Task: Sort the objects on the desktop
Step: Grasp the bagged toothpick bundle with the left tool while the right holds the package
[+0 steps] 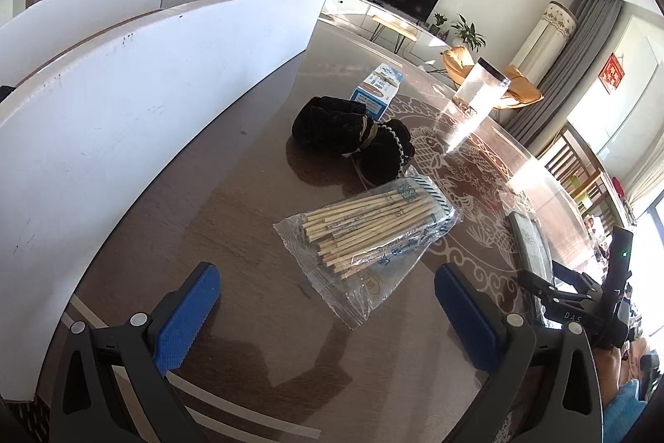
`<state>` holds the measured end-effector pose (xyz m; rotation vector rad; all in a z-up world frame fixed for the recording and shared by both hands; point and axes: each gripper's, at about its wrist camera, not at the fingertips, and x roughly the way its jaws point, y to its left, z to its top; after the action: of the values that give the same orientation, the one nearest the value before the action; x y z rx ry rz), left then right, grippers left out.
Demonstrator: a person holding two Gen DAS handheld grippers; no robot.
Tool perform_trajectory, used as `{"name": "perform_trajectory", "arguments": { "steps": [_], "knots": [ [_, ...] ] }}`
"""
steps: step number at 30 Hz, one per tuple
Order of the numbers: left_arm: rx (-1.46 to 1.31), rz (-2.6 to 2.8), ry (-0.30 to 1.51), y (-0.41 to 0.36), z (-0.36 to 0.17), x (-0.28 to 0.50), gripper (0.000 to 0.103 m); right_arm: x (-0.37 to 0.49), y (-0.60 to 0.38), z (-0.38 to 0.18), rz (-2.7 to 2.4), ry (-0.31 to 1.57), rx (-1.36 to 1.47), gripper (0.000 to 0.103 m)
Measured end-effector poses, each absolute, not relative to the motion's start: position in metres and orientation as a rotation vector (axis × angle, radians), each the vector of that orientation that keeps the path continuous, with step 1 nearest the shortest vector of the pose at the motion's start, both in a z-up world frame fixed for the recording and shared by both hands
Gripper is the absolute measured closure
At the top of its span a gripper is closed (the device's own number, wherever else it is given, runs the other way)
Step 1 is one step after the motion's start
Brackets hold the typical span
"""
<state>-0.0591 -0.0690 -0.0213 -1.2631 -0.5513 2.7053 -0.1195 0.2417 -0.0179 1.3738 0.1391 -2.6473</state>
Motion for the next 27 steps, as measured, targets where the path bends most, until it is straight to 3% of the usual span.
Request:
{"name": "perform_trajectory", "arguments": {
  "steps": [5,12,18,23,24,25,26,27],
  "knots": [
    [-1.226,2.673,-0.474,-0.046,-0.018,-0.061,0.0,-0.12,0.241,-0.018,-2.647,0.139,1.374,0.0],
    [-1.206,2.657,0.017,0.009,-0.01,-0.098,0.0,-0.12,0.242,-0.018,-2.647,0.139,1.374,0.0],
    [-1.341,2.451,0.351,0.028,-0.036,-0.138,0.0,-0.12,0.242,-0.018,-2.648,0.139,1.373,0.0],
    [-1.367,2.392,0.304,0.034,-0.037,-0.154,0.0,-0.12,0.242,-0.018,-2.648,0.138,1.373,0.0],
    [-1.359,2.405,0.296,0.034,-0.035,-0.151,0.004,-0.12,0.241,-0.018,-2.648,0.138,1.373,0.0],
    [-1.34,2.428,0.288,0.036,-0.032,-0.147,0.023,-0.12,0.242,-0.018,-2.648,0.138,1.373,0.0],
    [-1.328,2.447,0.274,0.035,-0.028,-0.141,0.049,-0.12,0.242,-0.018,-2.648,0.138,1.373,0.0],
    [-1.331,2.467,0.271,0.034,-0.025,-0.136,0.061,-0.12,0.242,-0.018,-2.648,0.138,1.373,0.0]
  ]
}}
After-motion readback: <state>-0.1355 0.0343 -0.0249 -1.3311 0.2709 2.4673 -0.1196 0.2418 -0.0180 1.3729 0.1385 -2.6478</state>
